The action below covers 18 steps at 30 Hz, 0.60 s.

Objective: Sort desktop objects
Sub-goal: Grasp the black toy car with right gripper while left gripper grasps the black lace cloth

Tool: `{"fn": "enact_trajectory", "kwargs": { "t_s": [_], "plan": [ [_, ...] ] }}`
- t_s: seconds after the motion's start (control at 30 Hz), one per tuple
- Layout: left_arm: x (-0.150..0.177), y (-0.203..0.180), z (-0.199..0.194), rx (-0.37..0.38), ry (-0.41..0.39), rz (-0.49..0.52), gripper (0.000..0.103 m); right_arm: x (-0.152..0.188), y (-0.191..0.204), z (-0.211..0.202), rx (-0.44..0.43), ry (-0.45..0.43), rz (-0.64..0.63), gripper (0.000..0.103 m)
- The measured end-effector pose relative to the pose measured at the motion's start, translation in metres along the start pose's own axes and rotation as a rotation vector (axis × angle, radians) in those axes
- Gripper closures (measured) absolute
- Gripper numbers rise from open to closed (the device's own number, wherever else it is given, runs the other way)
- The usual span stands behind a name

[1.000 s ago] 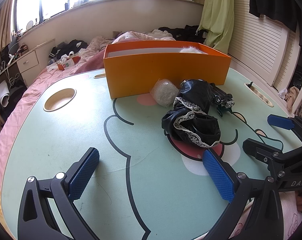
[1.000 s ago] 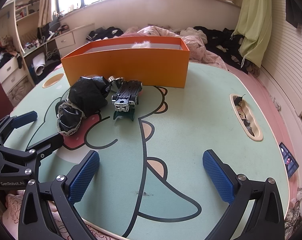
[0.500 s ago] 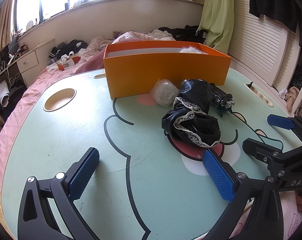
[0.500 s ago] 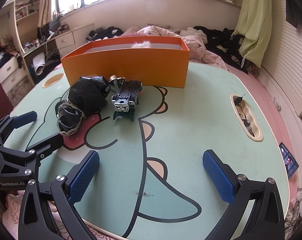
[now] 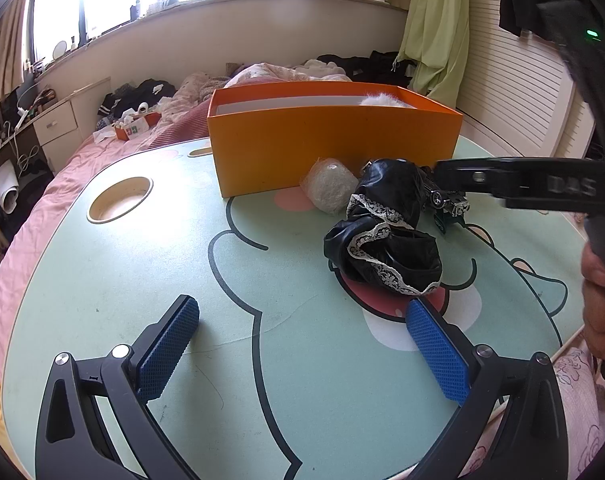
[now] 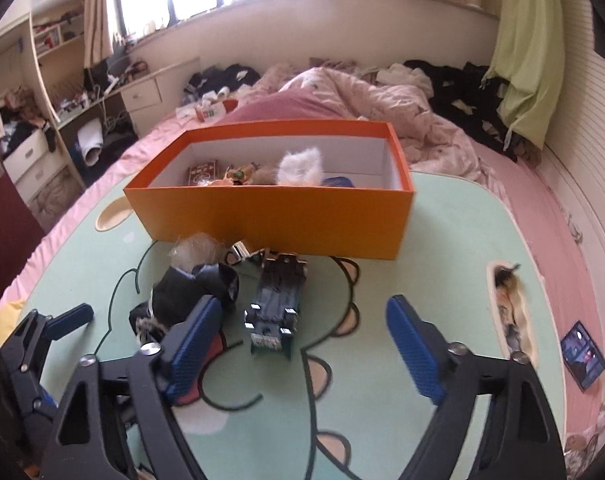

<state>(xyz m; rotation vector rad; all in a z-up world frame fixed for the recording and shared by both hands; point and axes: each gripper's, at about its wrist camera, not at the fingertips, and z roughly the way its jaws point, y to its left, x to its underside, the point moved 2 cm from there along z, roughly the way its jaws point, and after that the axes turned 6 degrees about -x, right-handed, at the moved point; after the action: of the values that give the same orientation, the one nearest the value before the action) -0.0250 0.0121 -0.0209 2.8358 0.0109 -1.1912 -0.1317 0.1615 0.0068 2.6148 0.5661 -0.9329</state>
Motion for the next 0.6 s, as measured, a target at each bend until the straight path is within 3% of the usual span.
{"fn": "enact_trajectory", "kwargs": {
  "t_s": [0.1,0.17,0.23,0.4,0.6],
  "plan": [
    [0.0,0.0,0.0,0.0,-0.001,0.0,0.0,-0.005,-0.001,0.018,-0.003,0.055,0.002,0.044],
    [0.0,0.0,0.0,0.0,-0.001,0.0,0.0,-0.001,-0.002,0.032,-0.017,0.104,-0.001,0.062],
    [0.0,0.0,0.0,0.0,-0.002,0.001,0.0,0.0,-0.004,0.03,-0.006,0.086,-0.011,0.075],
    [-0.001,-0.001,-0.001,0.004,-0.005,0.0,0.0,0.005,-0.009,0.008,-0.045,0.005,0.01,0.075],
    [-0.022,-0.003,-0.02,0.1,-0.061,-0.016,0.0,0.013,-0.019,-0.02,-0.028,-0.084,0.035,0.075]
  ]
}}
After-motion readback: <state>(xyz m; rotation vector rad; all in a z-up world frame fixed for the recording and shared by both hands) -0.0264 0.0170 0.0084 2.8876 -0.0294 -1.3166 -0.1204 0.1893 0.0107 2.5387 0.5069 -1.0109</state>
